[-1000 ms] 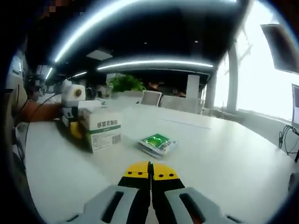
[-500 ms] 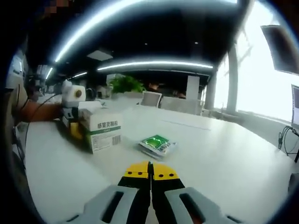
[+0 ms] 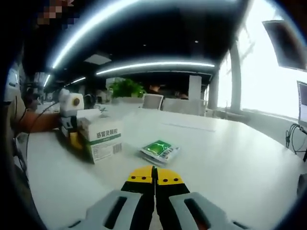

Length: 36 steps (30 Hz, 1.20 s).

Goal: Take out ganmaoling bag from box put it on table

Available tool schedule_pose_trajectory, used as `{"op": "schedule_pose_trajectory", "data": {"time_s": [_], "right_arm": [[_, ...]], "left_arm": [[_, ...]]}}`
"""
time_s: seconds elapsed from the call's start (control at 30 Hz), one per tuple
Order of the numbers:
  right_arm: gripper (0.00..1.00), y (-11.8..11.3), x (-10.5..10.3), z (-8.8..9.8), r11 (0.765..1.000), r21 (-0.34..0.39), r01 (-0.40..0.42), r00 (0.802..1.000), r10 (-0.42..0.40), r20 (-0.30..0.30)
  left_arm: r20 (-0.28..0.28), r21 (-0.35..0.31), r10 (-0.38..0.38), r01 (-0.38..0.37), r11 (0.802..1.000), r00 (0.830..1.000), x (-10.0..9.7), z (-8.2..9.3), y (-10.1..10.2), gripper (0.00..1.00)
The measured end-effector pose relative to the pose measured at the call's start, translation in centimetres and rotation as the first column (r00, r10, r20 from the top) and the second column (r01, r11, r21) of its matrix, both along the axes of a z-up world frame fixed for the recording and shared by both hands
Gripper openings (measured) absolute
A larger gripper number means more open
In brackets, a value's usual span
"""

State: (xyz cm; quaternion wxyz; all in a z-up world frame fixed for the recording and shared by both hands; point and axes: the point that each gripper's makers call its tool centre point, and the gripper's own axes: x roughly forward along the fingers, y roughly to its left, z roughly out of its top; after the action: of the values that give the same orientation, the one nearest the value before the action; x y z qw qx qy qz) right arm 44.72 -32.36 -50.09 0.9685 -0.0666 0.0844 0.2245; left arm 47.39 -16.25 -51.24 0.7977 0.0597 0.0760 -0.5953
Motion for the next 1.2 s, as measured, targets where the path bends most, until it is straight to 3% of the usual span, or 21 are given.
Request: {"op": "schedule_pose_trajectory", "data": {"time_s": [0.13,0.3,0.47,0.8,1.2], "right_arm": [[0.0,1.0,0.1,1.2,1.0,0.001,-0.02,1.0,0.02,-0.019],[0.0,3.2,0.1,4.0,0.997,-0.018,-0.074,0.997,0.074,0.015],[0.0,4.8,0.3,5.7,0.993,-0.038,-0.112,0.993,0.113,0.027],[0.0,7.9,0.5,7.7,0.975,-0.122,-0.186,0.982,0.19,0.019],[0.01,12.0,0.5,7.8,0.9,-0.27,-0.343,0.939,0.336,-0.073]], "left_arm": [[0.0,0.0,0.0,0.0,1.0,1.0,0.0,0.0,0.0,0.5],[0.0,0.0,-0.001,0.001,1.0,1.0,0.0,0.0,0.0,0.5],[0.001,-0.001,-0.001,0.001,1.0,1.0,0.0,0.0,0.0,0.5],[0.001,-0.001,-0.001,0.001,1.0,1.0,0.0,0.0,-0.1,0.5],[0.001,-0.001,-0.001,0.001,1.0,1.0,0.1,0.1,-0.1,0.5]]}}
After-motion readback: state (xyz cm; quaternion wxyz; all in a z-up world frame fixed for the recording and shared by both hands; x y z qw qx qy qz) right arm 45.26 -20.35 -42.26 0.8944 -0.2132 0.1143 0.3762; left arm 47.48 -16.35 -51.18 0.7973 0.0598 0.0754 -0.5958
